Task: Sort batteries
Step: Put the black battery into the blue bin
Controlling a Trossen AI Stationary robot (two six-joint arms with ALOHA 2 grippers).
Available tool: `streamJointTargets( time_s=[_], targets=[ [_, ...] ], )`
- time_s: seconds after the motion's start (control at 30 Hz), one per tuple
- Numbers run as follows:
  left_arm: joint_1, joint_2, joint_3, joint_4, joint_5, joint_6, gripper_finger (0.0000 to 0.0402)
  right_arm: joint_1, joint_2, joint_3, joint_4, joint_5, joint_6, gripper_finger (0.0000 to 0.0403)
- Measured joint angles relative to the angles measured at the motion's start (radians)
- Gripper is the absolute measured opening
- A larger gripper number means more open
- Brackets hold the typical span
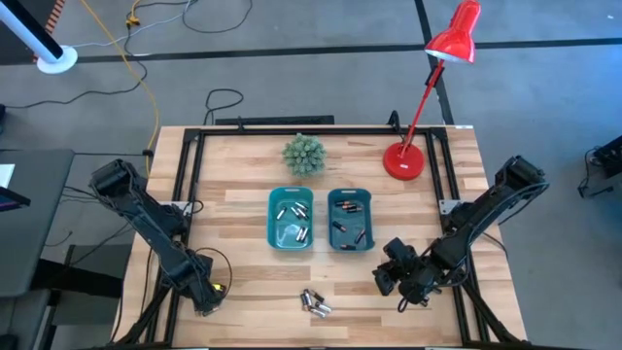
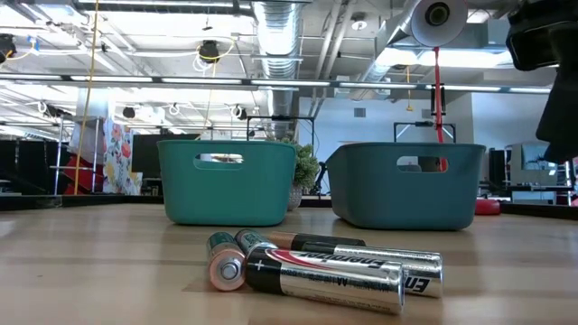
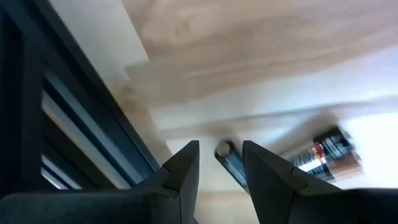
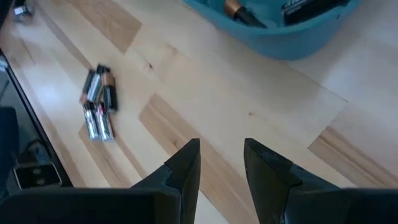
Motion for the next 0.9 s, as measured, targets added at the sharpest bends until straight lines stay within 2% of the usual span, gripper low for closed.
streamJointTargets(
  time_s=[0.23, 0.53, 0.73, 0.9],
  targets=[
    [0.0, -0.001, 0.023, 0.045, 0.08, -0.104, 0.0116, 0.0, 0.0, 0.0, -0.003, -0.056, -0.084, 0.014],
    [-0.001, 0.002, 0.037, 0.038, 0.076, -0.068, 0.0116, 0.0, 0.0, 0.0, -0.011, -0.082, -0.162, 0.014],
    [0.01, 0.005, 0.039, 0.019, 0.054, 0.038, 0.0116, 0.0, 0.0, 0.0, -0.011, -0.084, -0.183, 0.014],
    [0.018, 0.006, 0.037, 0.025, -0.038, 0.21, 0.0116, -0.001, 0.0, 0.0, -0.01, -0.085, -0.183, 0.014]
  ],
)
